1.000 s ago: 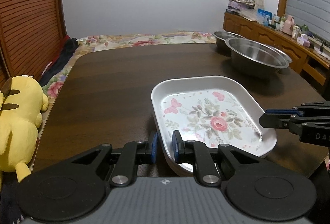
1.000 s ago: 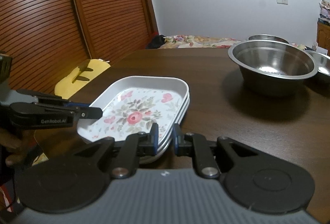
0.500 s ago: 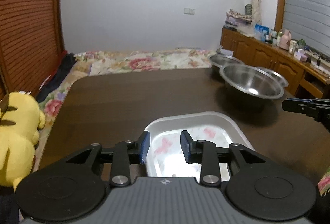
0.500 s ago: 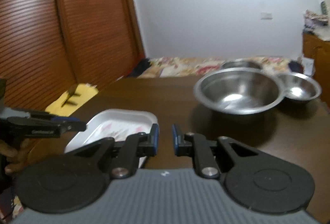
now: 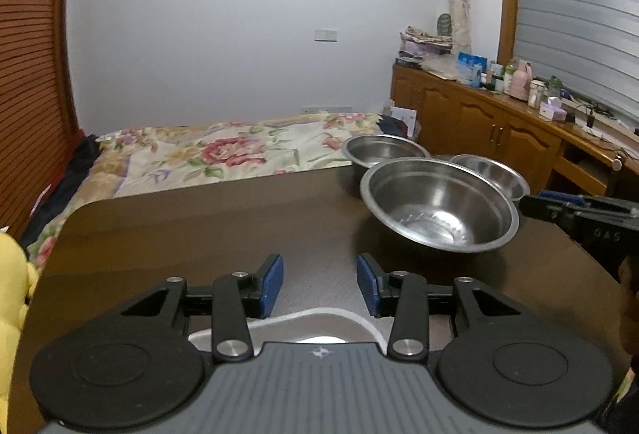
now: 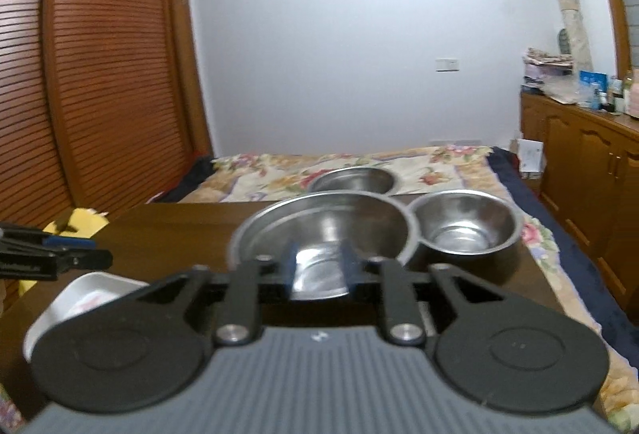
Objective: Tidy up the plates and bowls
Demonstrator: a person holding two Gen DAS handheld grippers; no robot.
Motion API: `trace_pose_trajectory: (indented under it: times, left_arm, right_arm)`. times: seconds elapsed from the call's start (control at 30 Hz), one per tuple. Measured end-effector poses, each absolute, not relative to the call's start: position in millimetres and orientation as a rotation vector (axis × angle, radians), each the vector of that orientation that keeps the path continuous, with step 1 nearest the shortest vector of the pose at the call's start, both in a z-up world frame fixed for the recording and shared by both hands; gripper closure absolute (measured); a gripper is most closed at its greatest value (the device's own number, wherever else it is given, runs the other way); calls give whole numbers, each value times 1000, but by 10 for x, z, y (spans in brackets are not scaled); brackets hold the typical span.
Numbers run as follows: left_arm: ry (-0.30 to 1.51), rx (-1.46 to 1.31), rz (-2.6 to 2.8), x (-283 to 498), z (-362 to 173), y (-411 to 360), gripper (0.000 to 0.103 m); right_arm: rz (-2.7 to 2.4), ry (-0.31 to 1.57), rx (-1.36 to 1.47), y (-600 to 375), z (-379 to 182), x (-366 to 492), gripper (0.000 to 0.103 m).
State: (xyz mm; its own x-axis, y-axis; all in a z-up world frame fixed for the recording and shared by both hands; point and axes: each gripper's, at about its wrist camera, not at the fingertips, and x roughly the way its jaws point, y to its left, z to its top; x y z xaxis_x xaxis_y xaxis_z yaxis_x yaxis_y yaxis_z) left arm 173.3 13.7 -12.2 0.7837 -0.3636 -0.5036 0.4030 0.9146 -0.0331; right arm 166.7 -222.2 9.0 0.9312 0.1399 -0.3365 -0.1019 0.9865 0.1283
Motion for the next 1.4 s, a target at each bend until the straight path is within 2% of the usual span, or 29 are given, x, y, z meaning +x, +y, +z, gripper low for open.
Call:
trace_pose_trajectory:
  times: [0.07, 0.27, 0.5, 0.87, 1.07, 1.2, 1.4]
  left_arm:
    - [526, 78, -418, 1801, -96, 61, 59]
    - [528, 84, -438, 1946, -92, -131, 47]
    - [563, 65, -463, 2108, -172, -309, 47]
    - [608, 48, -477, 2332, -268, -548, 47]
    - [630, 40, -481, 2435, -291, -593, 51]
    - [641, 32, -479, 2484, -304, -606, 59]
    - [668, 8, -472, 2571, -343, -613, 65]
  right_arm:
    - [96, 346, 112, -2279, 33, 1705, 65]
    - [43, 351, 131, -2381, -84, 1834, 60]
    - [51, 351, 177, -2464, -148, 1924, 54]
    - [71, 390, 222, -2523, -227, 2128, 54]
    - [86, 409, 239, -2524, -232, 2167, 54]
    - [96, 416, 234, -2504, -229, 2189, 54]
    - [106, 431, 254, -2524, -226, 2271, 54]
